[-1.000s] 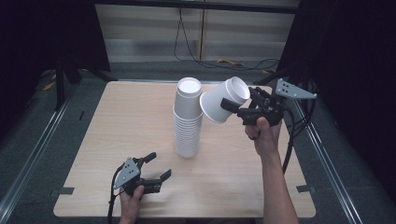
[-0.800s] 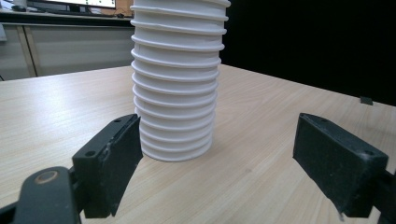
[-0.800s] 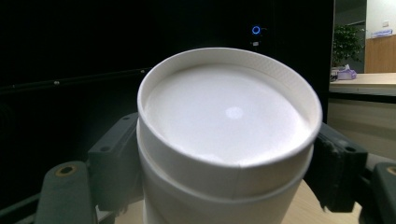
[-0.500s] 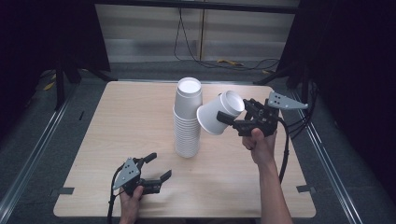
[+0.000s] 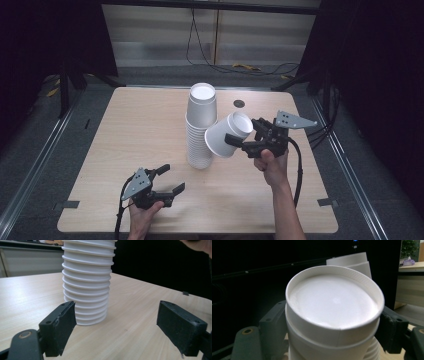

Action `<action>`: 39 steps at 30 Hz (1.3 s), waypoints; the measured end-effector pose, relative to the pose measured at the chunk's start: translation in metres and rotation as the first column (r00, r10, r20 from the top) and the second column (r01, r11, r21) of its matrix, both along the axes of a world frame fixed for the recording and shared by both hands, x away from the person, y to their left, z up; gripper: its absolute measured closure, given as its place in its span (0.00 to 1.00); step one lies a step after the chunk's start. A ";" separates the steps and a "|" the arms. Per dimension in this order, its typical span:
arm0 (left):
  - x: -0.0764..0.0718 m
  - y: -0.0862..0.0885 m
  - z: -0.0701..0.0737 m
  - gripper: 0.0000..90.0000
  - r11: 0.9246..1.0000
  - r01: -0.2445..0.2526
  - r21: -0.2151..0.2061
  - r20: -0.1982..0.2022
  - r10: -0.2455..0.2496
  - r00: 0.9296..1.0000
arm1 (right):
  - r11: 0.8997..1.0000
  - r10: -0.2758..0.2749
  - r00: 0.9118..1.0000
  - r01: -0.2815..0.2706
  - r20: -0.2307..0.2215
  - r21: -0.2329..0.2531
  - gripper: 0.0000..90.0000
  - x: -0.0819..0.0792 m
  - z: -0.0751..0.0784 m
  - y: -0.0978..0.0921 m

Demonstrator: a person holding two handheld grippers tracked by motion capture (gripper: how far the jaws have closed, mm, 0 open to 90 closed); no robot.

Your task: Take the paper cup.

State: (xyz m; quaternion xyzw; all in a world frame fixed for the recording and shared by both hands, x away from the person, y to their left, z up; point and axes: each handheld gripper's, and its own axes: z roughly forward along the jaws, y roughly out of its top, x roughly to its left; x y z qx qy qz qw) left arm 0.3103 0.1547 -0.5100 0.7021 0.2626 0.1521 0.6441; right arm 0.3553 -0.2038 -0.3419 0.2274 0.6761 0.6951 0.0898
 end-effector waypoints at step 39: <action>0.001 -0.021 0.040 0.17 0.991 0.129 0.025 0.029 -0.130 0.991 | 0.995 0.076 0.995 -0.080 -0.066 -0.062 0.25 -0.007 -0.053 0.027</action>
